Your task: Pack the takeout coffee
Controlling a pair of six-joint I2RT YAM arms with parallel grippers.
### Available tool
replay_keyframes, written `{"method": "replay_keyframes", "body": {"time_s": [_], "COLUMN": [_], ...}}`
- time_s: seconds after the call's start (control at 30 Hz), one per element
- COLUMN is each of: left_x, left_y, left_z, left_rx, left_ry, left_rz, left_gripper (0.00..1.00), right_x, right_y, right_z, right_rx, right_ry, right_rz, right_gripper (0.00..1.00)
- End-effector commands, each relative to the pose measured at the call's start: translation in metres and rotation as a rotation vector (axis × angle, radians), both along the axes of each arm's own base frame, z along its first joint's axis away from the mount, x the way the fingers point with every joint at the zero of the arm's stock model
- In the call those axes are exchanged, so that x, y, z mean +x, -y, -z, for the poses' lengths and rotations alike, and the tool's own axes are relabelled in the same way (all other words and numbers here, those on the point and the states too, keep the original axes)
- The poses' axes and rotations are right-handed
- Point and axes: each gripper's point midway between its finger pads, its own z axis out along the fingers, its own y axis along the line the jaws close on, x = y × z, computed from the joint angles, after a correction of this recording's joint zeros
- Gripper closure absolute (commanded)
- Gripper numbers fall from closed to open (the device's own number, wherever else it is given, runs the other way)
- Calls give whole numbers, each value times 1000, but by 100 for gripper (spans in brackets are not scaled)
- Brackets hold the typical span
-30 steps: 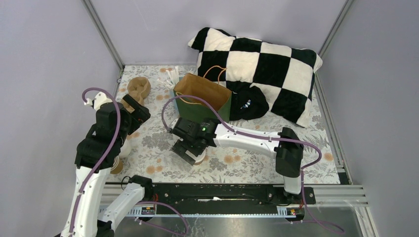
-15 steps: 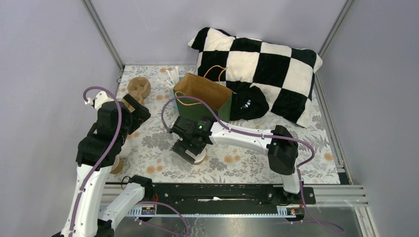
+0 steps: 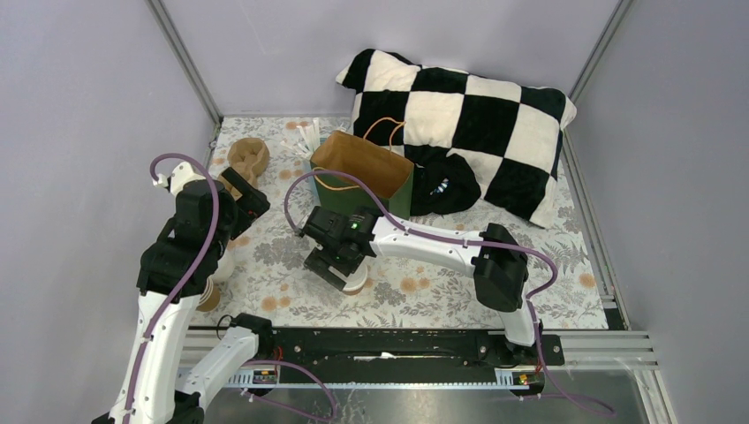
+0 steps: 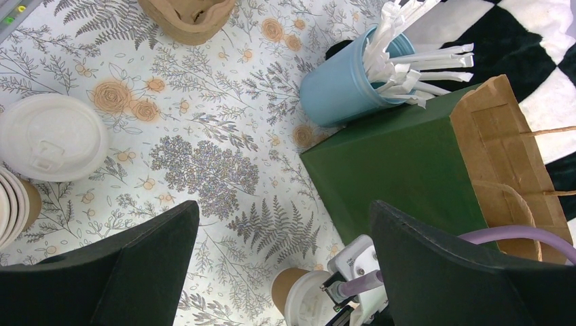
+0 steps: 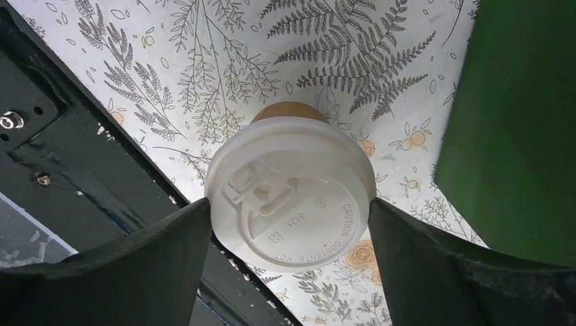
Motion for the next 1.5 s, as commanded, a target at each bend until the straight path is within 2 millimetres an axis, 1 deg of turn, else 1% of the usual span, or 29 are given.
{"method": "replay_keyframes", "body": {"time_s": [0.0, 0.33, 0.43, 0.53, 0.67, 0.73, 0.83, 0.9, 1.03, 1.13, 1.3, 1.47], "left_x": [4, 9, 10, 10, 11, 13, 14, 15, 19, 22, 27, 30], "left_y": [-3, 2, 3, 3, 4, 5, 5, 6, 7, 10, 12, 14], "left_z": [-9, -5, -4, -3, 0, 3, 3, 5, 6, 8, 7, 3], "left_rx": [7, 1, 0, 1, -1, -1, -3, 0, 0, -5, 1, 4], "left_ry": [36, 30, 29, 27, 23, 19, 19, 17, 14, 7, -1, 1], "left_rz": [-11, 6, 12, 12, 15, 17, 20, 20, 26, 36, 47, 58], "left_gripper": [1, 1, 1, 1, 1, 1, 1, 1, 1, 1, 1, 1], "right_x": [6, 3, -2, -14, -32, -45, -53, -54, -45, -28, 26, 75], "right_y": [-2, 13, 18, 28, 48, 60, 82, 102, 142, 168, 219, 264], "right_z": [-7, -19, -28, -43, -60, -65, -69, -67, -59, -53, -50, -33], "right_rx": [2, -6, 5, 35, 72, 90, 84, 64, 27, 19, -40, -74], "right_ry": [17, 33, 35, 23, 0, -33, -39, -18, 37, 44, 108, 106], "right_rz": [-3, 15, 1, -51, -105, -124, -102, -49, 116, 278, 557, 765], "right_gripper": [11, 24, 24, 24, 23, 24, 23, 23, 22, 22, 22, 21]}}
